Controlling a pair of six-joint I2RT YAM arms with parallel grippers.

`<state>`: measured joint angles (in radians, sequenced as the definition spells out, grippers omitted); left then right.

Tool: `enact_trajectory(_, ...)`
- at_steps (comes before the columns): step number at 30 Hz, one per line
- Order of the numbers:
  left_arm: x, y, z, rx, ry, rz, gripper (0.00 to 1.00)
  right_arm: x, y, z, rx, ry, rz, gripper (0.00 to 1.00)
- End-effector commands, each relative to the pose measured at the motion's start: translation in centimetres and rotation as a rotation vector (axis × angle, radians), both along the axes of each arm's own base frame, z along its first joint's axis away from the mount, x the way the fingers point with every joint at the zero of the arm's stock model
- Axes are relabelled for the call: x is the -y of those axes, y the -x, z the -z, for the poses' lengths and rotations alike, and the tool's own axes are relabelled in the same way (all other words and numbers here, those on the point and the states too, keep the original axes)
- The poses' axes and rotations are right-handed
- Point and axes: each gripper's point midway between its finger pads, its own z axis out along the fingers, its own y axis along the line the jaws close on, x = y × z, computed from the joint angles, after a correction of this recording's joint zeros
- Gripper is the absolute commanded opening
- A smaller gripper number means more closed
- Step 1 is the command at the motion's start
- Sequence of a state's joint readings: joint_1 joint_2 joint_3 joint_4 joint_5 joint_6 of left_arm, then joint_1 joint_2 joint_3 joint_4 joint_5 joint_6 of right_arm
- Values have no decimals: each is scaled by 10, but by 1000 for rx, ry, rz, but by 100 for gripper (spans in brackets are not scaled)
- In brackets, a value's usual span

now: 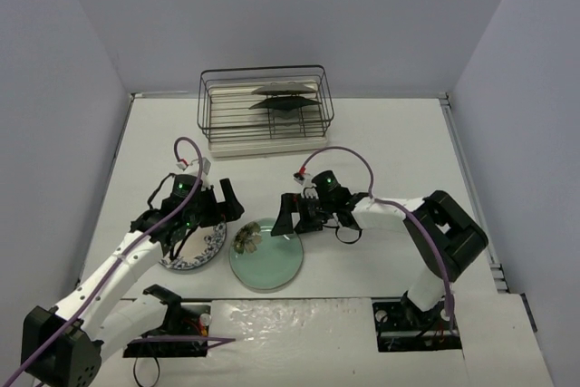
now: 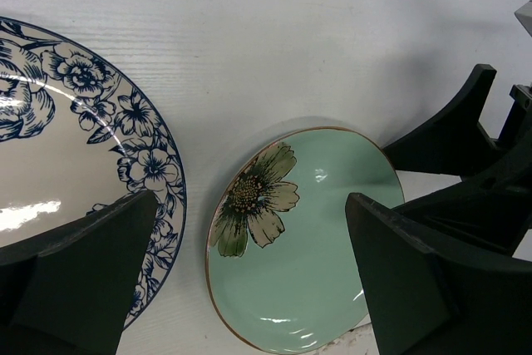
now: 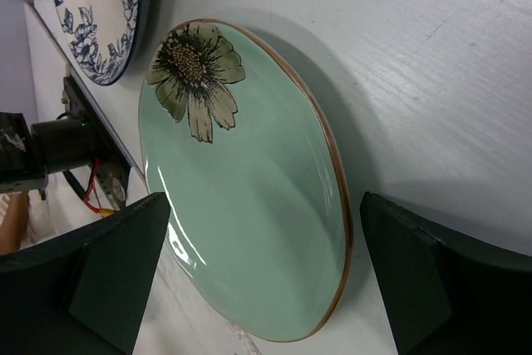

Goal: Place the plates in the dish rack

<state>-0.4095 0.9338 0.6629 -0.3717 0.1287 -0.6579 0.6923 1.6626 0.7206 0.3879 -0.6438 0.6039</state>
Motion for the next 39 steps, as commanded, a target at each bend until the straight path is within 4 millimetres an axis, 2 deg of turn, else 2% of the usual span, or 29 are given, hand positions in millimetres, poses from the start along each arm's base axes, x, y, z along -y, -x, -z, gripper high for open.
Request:
enact_trajectory(1,-2,-6,-13,46,4,-16,97,12,6,8,-69,-23,0,92)
enact_trajectory(4,-3,-7,-13,48,1,-18,97,19,6,13,-87,-52,-7,86)
enact_trajectory(8,-3,-8,-12,43,-3,-23,97,26,11,26,-126,-88,-30,66)
enact_trajectory(15,-6,-10,-12,46,-19,-39,97,27,13,39,-137,-59,-79,55)
enact_trajectory(20,-11,-10,-10,42,-40,-54,97,33,16,57,-165,-4,-88,41)
enact_trajectory(22,-13,-11,-9,40,-52,-64,97,33,16,62,-172,8,-91,38)
enact_trajectory(27,-19,-11,-5,27,-79,-83,97,34,17,69,-184,20,-108,21)
enact_trajectory(29,-20,-11,-4,25,-83,-86,97,34,18,68,-178,16,-117,18)
enact_trajectory(30,-20,-11,-4,24,-84,-86,97,33,16,65,-166,10,-121,11)
enact_trajectory(31,-19,-11,-4,23,-84,-86,97,31,14,61,-150,-1,-122,1)
enact_trajectory(35,-18,-14,-4,26,-81,-88,97,23,3,39,-72,-46,-136,0)
enact_trajectory(39,-16,-18,-8,39,-75,-88,97,14,-25,-10,136,-91,-123,0)
